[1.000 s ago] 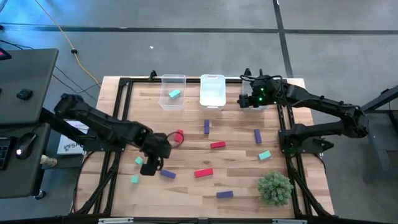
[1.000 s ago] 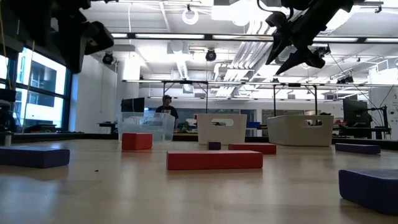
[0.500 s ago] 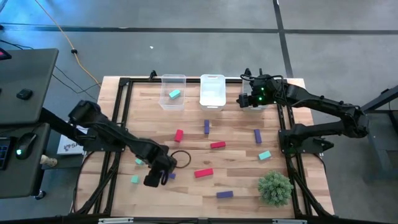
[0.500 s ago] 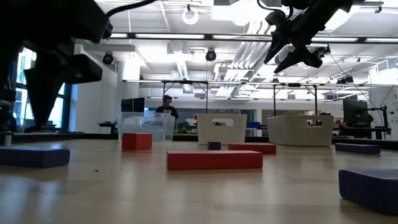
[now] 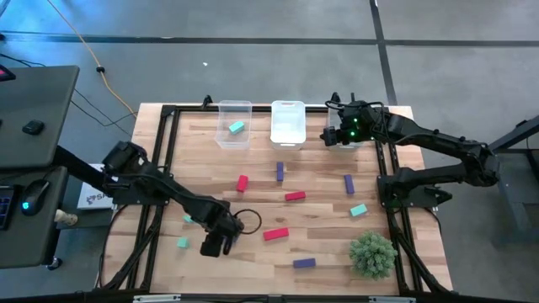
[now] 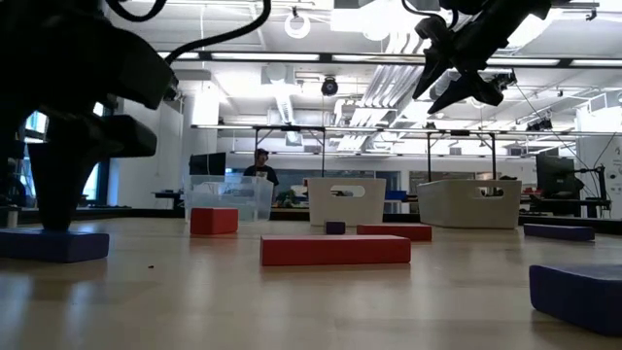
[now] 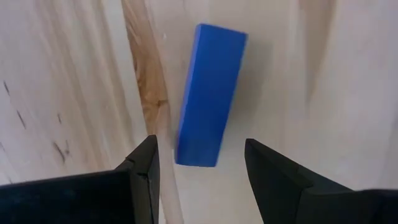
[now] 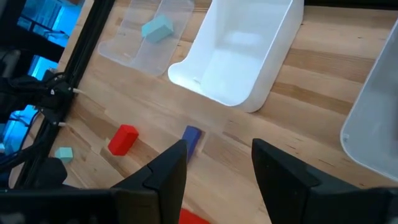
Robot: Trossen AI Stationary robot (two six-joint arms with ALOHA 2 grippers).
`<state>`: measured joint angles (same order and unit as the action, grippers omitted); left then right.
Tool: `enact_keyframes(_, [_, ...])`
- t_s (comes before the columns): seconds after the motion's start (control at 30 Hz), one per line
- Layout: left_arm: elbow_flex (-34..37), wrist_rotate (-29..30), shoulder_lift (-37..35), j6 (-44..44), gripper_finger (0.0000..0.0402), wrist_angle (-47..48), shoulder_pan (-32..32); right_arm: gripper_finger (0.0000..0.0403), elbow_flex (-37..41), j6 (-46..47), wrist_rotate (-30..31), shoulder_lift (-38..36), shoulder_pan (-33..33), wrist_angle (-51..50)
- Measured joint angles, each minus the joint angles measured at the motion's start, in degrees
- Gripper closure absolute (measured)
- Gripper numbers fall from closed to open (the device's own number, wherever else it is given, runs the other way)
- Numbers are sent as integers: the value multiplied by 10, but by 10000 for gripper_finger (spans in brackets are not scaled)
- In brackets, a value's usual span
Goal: Sort & place blocks by color
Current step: Put the violet block into the white bin
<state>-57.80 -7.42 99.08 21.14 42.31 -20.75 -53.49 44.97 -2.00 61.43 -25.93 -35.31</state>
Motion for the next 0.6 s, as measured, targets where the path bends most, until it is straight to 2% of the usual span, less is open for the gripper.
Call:
enact_keyframes(0.4, [-2,41,32,15,250,-11,-4,233,0,0,0,0,0,0])
enact_keyframes(0.6, [-1,62,34,28,286,-13,-8,233,0,0,0,0,0,0])
